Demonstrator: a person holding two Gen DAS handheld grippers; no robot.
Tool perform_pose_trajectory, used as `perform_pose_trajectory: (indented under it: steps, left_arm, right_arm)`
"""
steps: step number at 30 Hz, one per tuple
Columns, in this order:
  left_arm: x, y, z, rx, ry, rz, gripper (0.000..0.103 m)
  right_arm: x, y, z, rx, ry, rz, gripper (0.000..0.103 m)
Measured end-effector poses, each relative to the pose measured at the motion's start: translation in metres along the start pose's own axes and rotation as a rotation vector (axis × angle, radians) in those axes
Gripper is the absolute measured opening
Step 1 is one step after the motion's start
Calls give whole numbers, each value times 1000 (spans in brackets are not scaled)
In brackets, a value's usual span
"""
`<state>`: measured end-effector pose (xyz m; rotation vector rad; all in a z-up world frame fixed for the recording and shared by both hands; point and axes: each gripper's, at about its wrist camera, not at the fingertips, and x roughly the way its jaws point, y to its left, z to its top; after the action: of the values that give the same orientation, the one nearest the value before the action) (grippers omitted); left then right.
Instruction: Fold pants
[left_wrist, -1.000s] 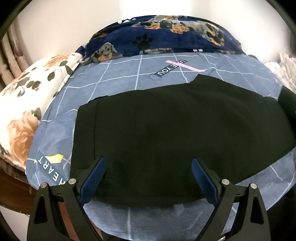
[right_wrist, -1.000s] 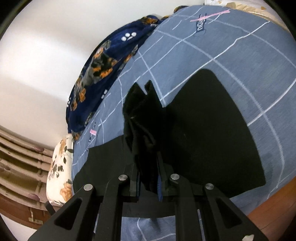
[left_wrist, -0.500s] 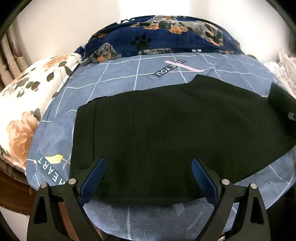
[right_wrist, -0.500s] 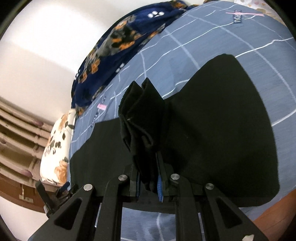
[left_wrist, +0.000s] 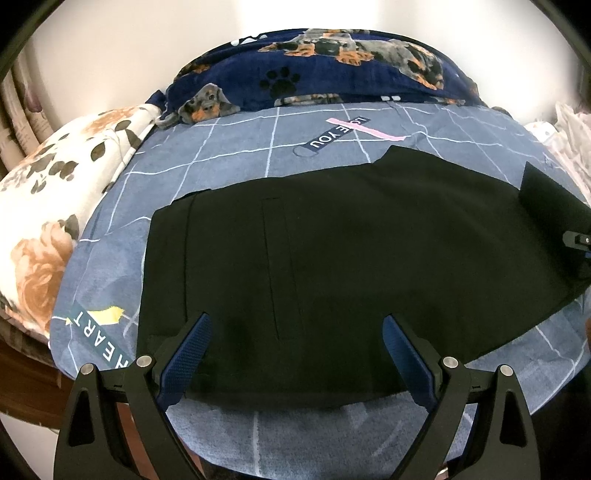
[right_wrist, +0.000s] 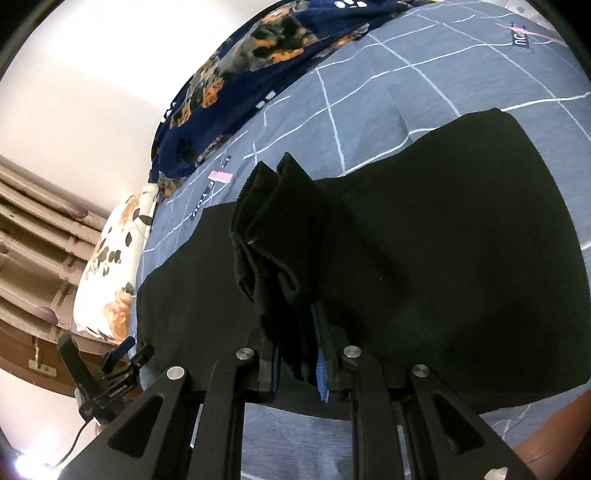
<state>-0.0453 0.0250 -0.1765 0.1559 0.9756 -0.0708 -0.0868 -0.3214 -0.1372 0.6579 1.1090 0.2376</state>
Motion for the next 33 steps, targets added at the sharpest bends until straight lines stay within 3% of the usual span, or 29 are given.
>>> perform_pose_trajectory:
  steps: [33]
  left_arm:
    - [5, -2, -2, 11, 18, -5, 93]
  right_arm:
    - [21, 25, -8, -84, 48, -9, 20]
